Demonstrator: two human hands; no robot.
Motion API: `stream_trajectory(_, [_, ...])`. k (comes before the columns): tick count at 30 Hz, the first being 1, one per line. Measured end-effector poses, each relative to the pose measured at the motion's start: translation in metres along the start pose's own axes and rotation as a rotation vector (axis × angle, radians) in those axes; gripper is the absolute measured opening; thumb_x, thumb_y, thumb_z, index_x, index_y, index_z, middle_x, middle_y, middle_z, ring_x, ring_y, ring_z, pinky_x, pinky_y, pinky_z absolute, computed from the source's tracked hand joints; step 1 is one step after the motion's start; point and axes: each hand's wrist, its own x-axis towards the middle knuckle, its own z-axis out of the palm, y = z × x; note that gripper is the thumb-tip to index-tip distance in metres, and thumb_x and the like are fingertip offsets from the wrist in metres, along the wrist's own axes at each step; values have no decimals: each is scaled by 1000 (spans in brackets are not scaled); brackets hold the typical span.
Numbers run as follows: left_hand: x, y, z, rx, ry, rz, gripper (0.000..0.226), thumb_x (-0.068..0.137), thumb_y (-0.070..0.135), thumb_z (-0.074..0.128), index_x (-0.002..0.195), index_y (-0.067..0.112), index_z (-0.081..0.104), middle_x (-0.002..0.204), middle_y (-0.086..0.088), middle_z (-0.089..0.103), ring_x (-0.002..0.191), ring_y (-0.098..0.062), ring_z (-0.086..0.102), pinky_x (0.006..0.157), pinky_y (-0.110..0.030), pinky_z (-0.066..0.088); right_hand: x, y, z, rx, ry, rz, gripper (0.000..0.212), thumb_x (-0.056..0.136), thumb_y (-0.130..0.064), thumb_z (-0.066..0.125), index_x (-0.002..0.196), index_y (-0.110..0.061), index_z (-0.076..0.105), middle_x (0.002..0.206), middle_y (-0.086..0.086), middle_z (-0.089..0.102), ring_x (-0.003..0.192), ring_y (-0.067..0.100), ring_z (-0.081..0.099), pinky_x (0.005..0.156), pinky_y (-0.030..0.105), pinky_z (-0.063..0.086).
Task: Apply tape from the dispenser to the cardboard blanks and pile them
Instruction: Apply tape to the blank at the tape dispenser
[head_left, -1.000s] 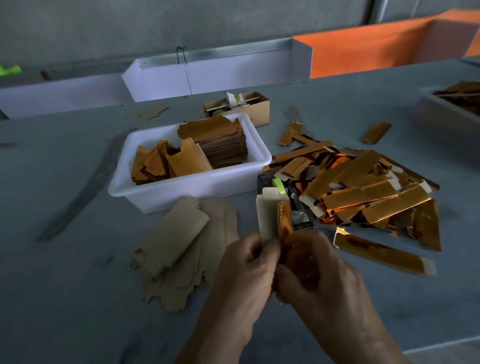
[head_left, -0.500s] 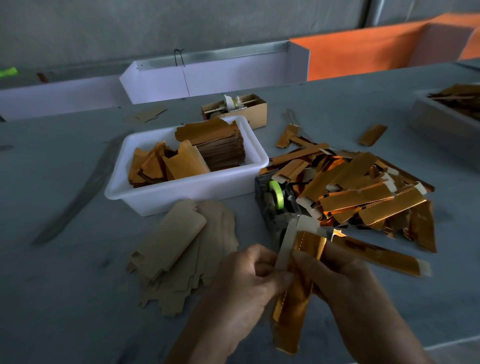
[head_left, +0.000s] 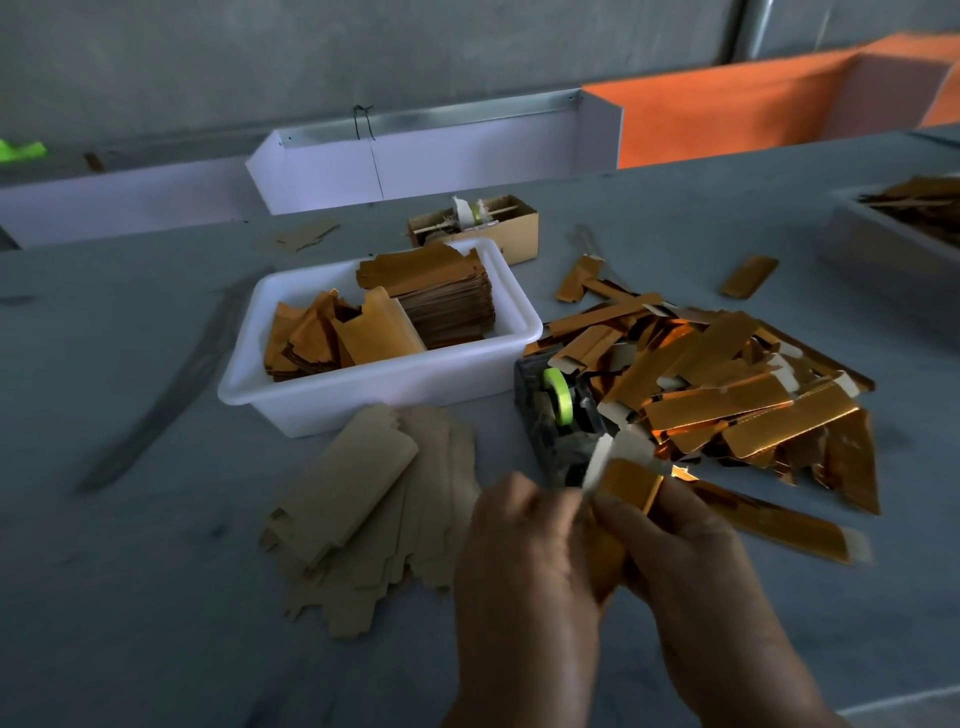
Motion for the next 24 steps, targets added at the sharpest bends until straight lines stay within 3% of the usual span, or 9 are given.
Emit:
stream_trajectory(3, [0, 12, 5, 220, 13, 5, 46, 42, 19, 91, 85, 14, 76, 69, 1, 58, 57, -10, 56, 42, -17, 36, -2, -1, 0, -10, -42, 20, 8, 82, -13, 64, 82, -5, 67, 78, 21, 67, 81, 39, 65, 72, 49, 53])
stream_trajectory(6, [-1, 2, 5, 174, -69, -15, 5, 86, 25, 60, 87, 21, 63, 74, 17, 47, 63, -5, 45, 45, -5, 25, -4, -5, -4, 33, -99, 67, 20, 73, -23, 63, 85, -7, 67, 72, 10, 69, 69, 20, 69, 60, 31, 50])
stream_trajectory(8, [-7, 13, 14, 212, -59, 55, 15, 95, 30, 48, 108, 25, 55, 84, 18, 37, 77, -10, 47, 50, -5, 33, -5, -7, -5, 86, -100, 98, 29, 70, -32, 59, 84, -8, 68, 68, 6, 69, 61, 13, 67, 55, 26, 48])
stream_trajectory(9, [-10, 15, 16, 162, -176, 14, 29, 85, 33, 62, 113, 28, 58, 88, 17, 40, 74, -9, 50, 45, -6, 35, -6, -8, -5, 107, -102, 102, 31, 71, -35, 59, 84, -8, 69, 69, 7, 69, 63, 14, 67, 56, 26, 48])
stream_trajectory(12, [-8, 24, 6, 115, -147, -70, 64, 35, 26, 90, 97, 24, 75, 75, 8, 57, 61, -5, 58, 37, -10, 36, -4, -9, -6, 91, -107, 80, 36, 68, -36, 60, 88, -7, 68, 79, 12, 71, 75, 22, 69, 65, 31, 50])
stream_trajectory(14, [-12, 23, 7, 142, -151, -28, 66, 46, 23, 91, 109, 30, 71, 82, 10, 52, 70, -3, 58, 46, -10, 42, -2, -10, -7, 111, -90, 79, 36, 64, -32, 61, 88, -6, 67, 79, 13, 70, 72, 21, 69, 67, 32, 50])
stream_trajectory(17, [-8, 16, 6, 3, -28, -69, 47, 90, 23, 60, 130, 45, 47, 101, 18, 32, 100, 2, 46, 83, -10, 43, -1, -13, -7, 174, -77, 75, 33, 63, -29, 60, 84, -4, 66, 72, 10, 69, 62, 17, 66, 64, 32, 50])
stream_trajectory(19, [-5, 11, 5, -166, 20, -178, 31, 90, 24, 60, 115, 42, 55, 103, 20, 38, 99, 3, 47, 84, -15, 46, -1, -14, -7, 202, -85, 63, 30, 64, -29, 60, 82, -5, 65, 69, 9, 68, 60, 15, 65, 65, 32, 48])
stream_trajectory(24, [6, 2, -11, -637, -117, -544, 12, 81, 15, 73, 77, 23, 65, 74, 0, 70, 66, -8, 69, 50, -23, 55, -1, -11, -5, 197, -93, 41, 22, 67, -29, 61, 76, -9, 63, 63, 7, 61, 57, 14, 60, 68, 33, 48])
